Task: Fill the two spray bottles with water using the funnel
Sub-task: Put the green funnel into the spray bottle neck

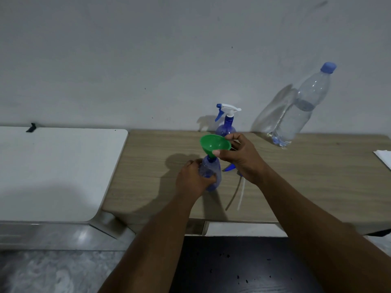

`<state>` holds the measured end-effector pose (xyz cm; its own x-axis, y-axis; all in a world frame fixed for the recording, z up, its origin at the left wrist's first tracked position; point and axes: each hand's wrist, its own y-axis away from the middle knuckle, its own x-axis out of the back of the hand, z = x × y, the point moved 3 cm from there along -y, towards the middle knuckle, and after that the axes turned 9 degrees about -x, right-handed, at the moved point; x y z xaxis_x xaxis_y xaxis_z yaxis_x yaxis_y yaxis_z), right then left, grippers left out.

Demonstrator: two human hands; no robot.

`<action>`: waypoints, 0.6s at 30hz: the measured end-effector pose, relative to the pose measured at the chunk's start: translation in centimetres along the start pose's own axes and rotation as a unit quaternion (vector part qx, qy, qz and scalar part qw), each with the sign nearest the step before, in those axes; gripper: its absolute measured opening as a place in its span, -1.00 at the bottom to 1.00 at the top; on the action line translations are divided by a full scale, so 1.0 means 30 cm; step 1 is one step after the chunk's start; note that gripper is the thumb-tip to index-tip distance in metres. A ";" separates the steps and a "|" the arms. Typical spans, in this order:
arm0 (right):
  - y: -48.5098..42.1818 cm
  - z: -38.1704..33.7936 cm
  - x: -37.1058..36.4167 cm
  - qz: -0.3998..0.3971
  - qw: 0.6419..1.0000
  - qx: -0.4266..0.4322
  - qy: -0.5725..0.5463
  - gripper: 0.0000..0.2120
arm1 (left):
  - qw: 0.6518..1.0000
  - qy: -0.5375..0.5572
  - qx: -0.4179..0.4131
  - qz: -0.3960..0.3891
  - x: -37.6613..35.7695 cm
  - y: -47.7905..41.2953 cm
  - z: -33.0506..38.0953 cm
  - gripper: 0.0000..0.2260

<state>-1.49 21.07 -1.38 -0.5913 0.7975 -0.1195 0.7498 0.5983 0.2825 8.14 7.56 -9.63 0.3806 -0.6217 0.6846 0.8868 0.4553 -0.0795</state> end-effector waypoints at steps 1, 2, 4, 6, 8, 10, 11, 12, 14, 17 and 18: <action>0.007 0.003 -0.001 0.004 1.000 0.004 0.016 -0.44 | 1.000 -0.002 0.003 0.000 -0.002 -0.003 -0.002 -0.58; 0.013 0.005 0.000 0.006 1.000 0.007 0.029 -0.42 | 1.000 -0.003 0.004 0.003 -0.003 -0.005 -0.004 -0.57; 0.018 0.008 0.003 0.000 0.998 0.016 0.068 -0.36 | 1.000 -0.008 0.003 0.008 -0.007 -0.008 -0.007 -0.55; 0.023 0.005 0.004 -0.006 0.994 0.027 0.107 -0.31 | 1.000 -0.008 0.003 0.011 -0.013 -0.009 -0.009 -0.52; 0.026 0.001 0.003 -0.002 0.990 0.038 0.136 -0.26 | 1.000 0.000 -0.001 0.012 -0.016 -0.008 -0.009 -0.50; 0.029 -0.006 0.000 0.002 0.986 0.042 0.159 -0.23 | 1.000 0.003 -0.004 0.010 -0.019 -0.006 -0.007 -0.51; 0.031 -0.007 -0.001 0.000 0.985 0.042 0.169 -0.23 | 1.000 0.002 -0.003 0.008 -0.022 -0.005 -0.007 -0.51; 0.032 -0.008 -0.001 -0.004 0.984 0.043 0.175 -0.24 | 1.000 0.002 -0.003 0.009 -0.024 -0.002 -0.007 -0.52; 0.035 -0.008 0.002 -0.009 0.984 0.042 0.175 -0.28 | 1.000 0.010 -0.002 0.014 -0.025 0.003 -0.004 -0.52; 0.042 -0.011 -0.002 -0.014 0.985 0.042 0.169 -0.29 | 1.000 0.028 0.001 0.007 -0.026 0.004 -0.006 -0.53; 0.040 -0.011 -0.002 -0.012 0.985 0.038 0.168 -0.27 | 1.000 0.031 0.003 0.001 -0.027 0.003 -0.009 -0.53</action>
<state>-0.65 21.73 -0.74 -0.6643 0.7200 0.2009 0.7471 0.6309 0.2095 7.99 7.93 -10.37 0.3987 -0.6589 0.6378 0.8843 0.4605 -0.0770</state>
